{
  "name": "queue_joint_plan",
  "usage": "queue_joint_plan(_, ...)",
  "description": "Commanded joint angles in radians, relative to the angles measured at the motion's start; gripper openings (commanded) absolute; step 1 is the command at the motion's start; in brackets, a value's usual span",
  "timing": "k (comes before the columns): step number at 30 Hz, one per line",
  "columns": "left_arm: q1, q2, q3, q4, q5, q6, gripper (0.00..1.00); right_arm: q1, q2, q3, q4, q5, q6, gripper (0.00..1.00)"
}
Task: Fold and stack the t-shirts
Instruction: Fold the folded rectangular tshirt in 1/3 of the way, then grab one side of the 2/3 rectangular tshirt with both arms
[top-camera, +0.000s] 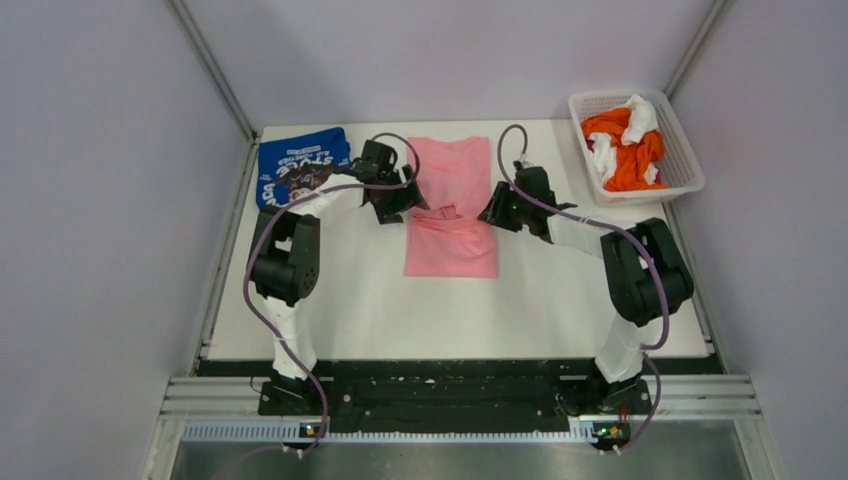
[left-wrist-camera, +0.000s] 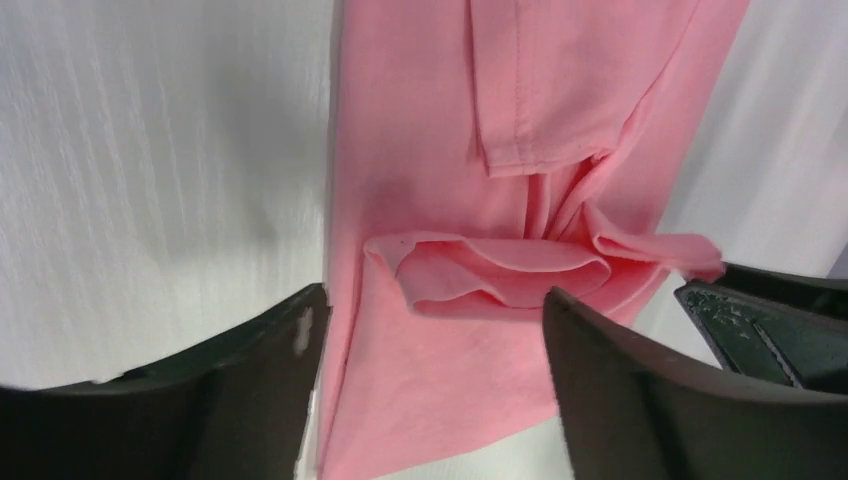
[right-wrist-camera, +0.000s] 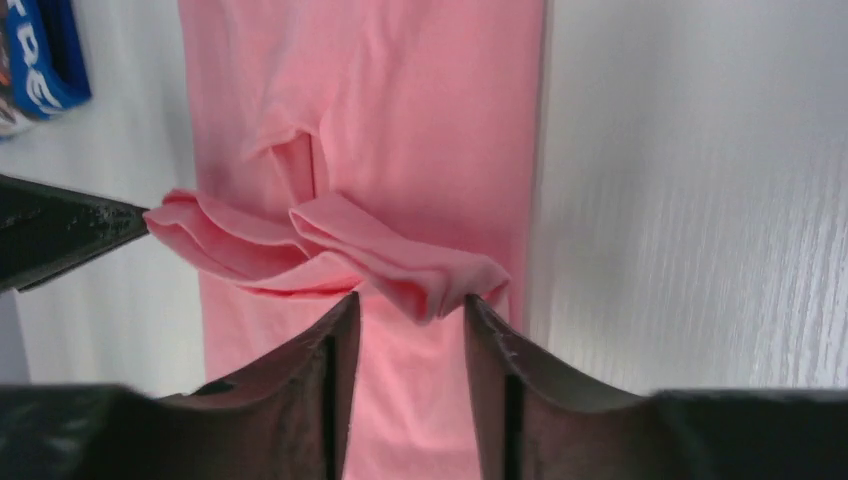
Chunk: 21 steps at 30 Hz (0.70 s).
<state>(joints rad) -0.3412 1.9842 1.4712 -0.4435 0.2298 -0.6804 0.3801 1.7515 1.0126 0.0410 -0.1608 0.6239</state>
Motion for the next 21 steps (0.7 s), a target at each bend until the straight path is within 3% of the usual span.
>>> queue_joint_plan(1,0.046,0.014,0.080,0.047,0.070,-0.016,0.98,-0.047,0.062,0.101,0.106,-0.061,-0.022,0.48)
queue_joint_plan(2,0.053,0.001,0.084,0.044,0.075,-0.019,0.99,-0.053,0.060,0.110,0.106,-0.066,-0.025,0.54)
queue_joint_plan(4,0.060,-0.047,0.054,0.058,0.068,-0.013,0.99,-0.054,0.033,0.109,0.099,-0.060,-0.035,0.81)
queue_joint_plan(7,0.061,-0.150,-0.043,0.089,0.075,-0.001,0.99,-0.053,-0.036,0.049,0.115,-0.060,-0.040,0.98)
queue_joint_plan(15,0.031,-0.322,-0.380,0.135,0.148,-0.017,0.99,-0.012,-0.237,-0.199,0.062,-0.026,0.016,0.99)
queue_joint_plan(21,-0.014,-0.323,-0.482,0.146,0.147,-0.023,0.98,0.069,-0.277,-0.290,-0.036,-0.006,0.044,0.99)
